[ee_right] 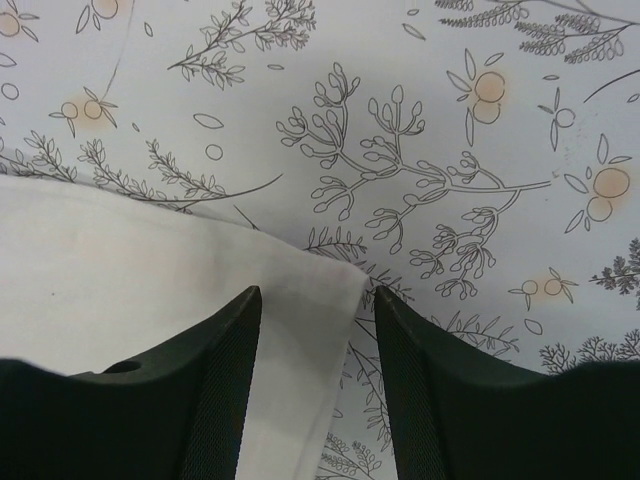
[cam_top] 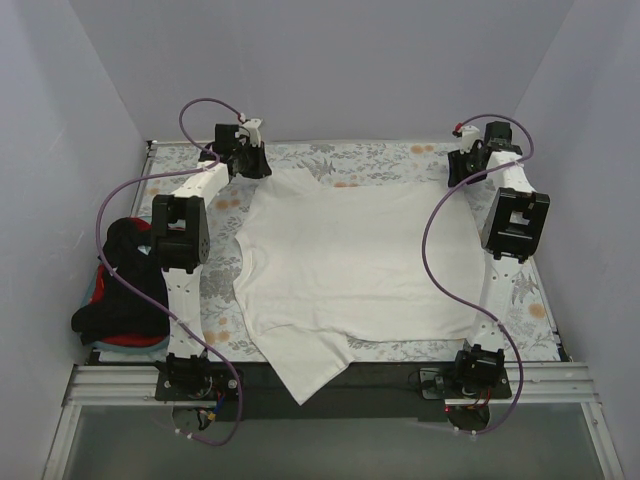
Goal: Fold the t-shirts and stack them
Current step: Fold the tshirt
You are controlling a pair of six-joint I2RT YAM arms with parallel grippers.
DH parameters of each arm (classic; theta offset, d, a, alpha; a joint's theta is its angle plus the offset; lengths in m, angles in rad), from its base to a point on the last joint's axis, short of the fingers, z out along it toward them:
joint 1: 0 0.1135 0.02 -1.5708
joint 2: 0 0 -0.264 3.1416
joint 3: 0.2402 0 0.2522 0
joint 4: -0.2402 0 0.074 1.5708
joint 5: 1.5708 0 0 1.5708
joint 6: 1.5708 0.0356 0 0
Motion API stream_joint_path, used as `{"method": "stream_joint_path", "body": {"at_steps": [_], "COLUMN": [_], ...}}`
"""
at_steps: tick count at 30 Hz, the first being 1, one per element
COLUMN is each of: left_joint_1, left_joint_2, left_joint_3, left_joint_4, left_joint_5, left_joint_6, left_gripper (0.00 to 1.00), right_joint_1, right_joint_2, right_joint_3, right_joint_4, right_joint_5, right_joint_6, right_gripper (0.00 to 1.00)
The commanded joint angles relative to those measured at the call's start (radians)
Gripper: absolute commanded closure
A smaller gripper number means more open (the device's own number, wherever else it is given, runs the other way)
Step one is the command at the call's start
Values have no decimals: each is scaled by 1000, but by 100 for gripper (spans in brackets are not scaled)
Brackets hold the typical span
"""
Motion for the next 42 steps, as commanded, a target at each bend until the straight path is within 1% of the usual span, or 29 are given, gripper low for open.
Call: {"method": "stream_joint_path", "body": {"at_steps": [1,4,7,9,10,11,14,17,18,19,24,27,34,36,42], "left_joint_1": [5,5,5,5,5,5,5,5,6,6,24,34,37,38,46], "left_joint_2": [11,14,17,22,22,23,28,31,30,31,-3,-45,-179,-231,-358], "left_joint_3": [44,50,55,58,59,58,63,72,76,82,109,70,-108,-176,-313], "left_joint_4": [1,-1,-1,-4,-4,-2,-2,-7,-7,-10,-8,-2,41,68,90], "left_joint_5": [12,14,12,12,9,6,6,2,5,8,34,74,115,123,137], "left_joint_6": [13,13,17,17,19,19,17,11,10,8,-6,9,71,77,103], "left_gripper": [100,100,100,100,100,100,100,100,100,100,100,100,100,100,100], "right_joint_1": [4,6,6,7,6,7,6,6,6,6,0,-13,-25,-31,-56], "right_joint_2": [21,36,44,49,47,47,38,23,16,1,-76,-160,-261,-283,-355], "right_joint_3": [53,67,68,70,67,56,29,12,2,-1,-25,-54,-146,-172,-264], "right_joint_4": [54,63,77,77,77,79,77,76,76,76,76,76,51,40,16], "right_joint_5": [-17,-1,14,3,0,-12,-38,-75,-80,-83,-96,-127,-135,-138,-156], "right_joint_6": [20,22,24,22,19,19,7,-7,-9,-10,-36,-41,-101,-113,-144], "right_gripper": [44,42,37,38,40,43,58,81,97,99,99,99,99,99,99]}}
